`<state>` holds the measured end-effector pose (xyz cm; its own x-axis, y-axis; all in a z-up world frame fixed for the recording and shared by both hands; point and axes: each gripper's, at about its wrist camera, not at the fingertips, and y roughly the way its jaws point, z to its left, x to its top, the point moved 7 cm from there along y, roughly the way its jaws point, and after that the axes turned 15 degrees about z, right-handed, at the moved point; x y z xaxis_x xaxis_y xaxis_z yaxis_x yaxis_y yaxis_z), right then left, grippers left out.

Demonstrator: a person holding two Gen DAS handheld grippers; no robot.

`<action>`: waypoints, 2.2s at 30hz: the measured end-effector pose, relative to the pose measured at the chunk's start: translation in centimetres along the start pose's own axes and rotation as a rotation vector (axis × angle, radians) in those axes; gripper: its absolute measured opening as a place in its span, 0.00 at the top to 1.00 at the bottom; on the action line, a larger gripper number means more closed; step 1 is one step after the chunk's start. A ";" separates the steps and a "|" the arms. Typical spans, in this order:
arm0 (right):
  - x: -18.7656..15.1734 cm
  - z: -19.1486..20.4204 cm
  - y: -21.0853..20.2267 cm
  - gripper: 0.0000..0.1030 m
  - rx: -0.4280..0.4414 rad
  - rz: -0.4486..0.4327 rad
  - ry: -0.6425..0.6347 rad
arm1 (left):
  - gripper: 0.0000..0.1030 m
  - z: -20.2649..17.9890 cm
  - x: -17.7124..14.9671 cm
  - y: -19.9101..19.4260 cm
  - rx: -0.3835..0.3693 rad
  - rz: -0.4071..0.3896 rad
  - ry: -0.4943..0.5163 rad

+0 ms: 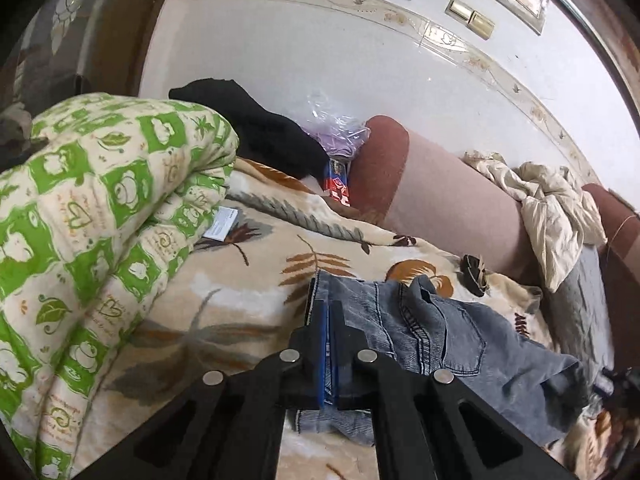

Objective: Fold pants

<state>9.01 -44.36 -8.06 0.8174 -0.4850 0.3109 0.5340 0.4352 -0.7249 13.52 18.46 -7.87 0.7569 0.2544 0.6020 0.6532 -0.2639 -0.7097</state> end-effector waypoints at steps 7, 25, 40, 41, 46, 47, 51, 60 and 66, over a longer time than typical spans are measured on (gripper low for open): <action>2.2 -1.8 1.5 0.38 -0.040 0.020 0.061 | 0.98 -6.3 -0.7 0.5 -0.128 0.010 0.123; -2.4 2.5 1.7 0.38 -0.211 0.170 -0.243 | 0.94 -8.9 -3.8 3.1 -0.082 0.191 0.217; -3.4 0.4 3.2 0.38 -0.320 0.225 -0.275 | 0.46 -14.4 -7.1 7.0 -0.066 0.249 0.377; -3.5 0.3 3.6 0.38 -0.325 0.229 -0.286 | 0.46 -14.5 -7.5 7.7 -0.039 0.265 0.402; -3.5 -0.1 4.8 0.76 -0.370 0.249 -0.326 | 0.84 -12.6 -8.0 9.5 0.060 0.307 0.425; -3.4 -0.2 4.7 0.77 -0.363 0.244 -0.319 | 0.90 -12.0 -7.8 9.5 0.048 0.312 0.403; -1.5 0.1 2.4 0.87 -0.368 0.118 -0.294 | 1.00 -10.9 -7.5 9.8 0.022 0.323 0.355; -1.4 2.2 -0.6 0.87 -0.496 -0.026 -0.530 | 1.00 -10.6 -7.3 9.2 0.031 0.341 0.370; -4.8 -3.6 2.7 0.77 -0.523 0.368 -0.518 | 1.00 -9.7 -7.3 8.1 0.040 0.345 0.388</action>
<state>5.69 -43.62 -13.73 0.9850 0.0872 0.1487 0.1469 0.0265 -0.9888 13.50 5.46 -14.50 0.8853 -0.2069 0.4165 0.3686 -0.2342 -0.8996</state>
